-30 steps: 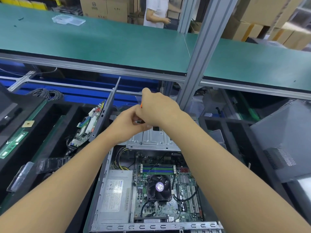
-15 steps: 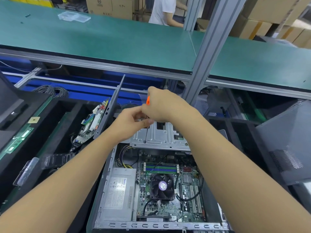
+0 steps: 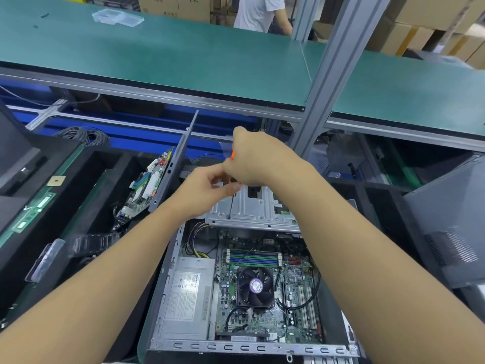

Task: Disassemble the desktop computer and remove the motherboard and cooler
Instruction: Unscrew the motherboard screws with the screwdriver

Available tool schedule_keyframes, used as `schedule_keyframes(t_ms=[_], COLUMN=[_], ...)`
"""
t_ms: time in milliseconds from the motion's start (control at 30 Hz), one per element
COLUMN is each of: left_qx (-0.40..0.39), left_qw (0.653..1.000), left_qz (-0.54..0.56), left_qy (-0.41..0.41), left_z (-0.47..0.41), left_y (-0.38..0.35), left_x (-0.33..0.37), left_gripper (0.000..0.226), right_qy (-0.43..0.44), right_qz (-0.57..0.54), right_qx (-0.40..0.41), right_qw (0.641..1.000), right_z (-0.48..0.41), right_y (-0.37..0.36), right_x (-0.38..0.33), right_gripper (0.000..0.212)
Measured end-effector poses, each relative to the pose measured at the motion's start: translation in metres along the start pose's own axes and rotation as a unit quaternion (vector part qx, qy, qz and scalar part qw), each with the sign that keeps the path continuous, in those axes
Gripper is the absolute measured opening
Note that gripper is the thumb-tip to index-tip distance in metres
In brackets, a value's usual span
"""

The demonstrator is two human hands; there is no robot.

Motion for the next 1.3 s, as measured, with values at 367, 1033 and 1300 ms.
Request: schedule_keyframes(t_ms=[367, 1033, 1300], left_qx=[0.022, 0.117, -0.031], left_qw=[0.999, 0.992, 0.937], left_qz=[0.008, -0.020, -0.208], left_qy=[0.026, 0.052, 0.278], left_z=[-0.007, 0.026, 0.054], left_y=[-0.008, 0.008, -0.004], left_x=[0.002, -0.027, -0.041], left_gripper=[0.037, 0.024, 0.018], right_qy=[-0.041, 0.021, 0.022], right_qz=[0.033, -0.025, -0.034], right_qx=[0.030, 0.077, 0.089], right_qw=[0.998, 0.997, 0.995], right_z=[-0.001, 0.010, 0.021], right_y=[-0.002, 0.010, 0.027], right_x=[-0.003, 0.002, 0.001], right_gripper=[0.036, 0.007, 0.007])
Point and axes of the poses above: each hand's wrist, its own z-axis away from the middle knuckle, its own y-axis out of the back of the hand, x = y × z, the point moved 2 cm from there along -z, towards the middle knuckle, and after that the axes turned 8 degrees about -x, right-handed, at the moved point
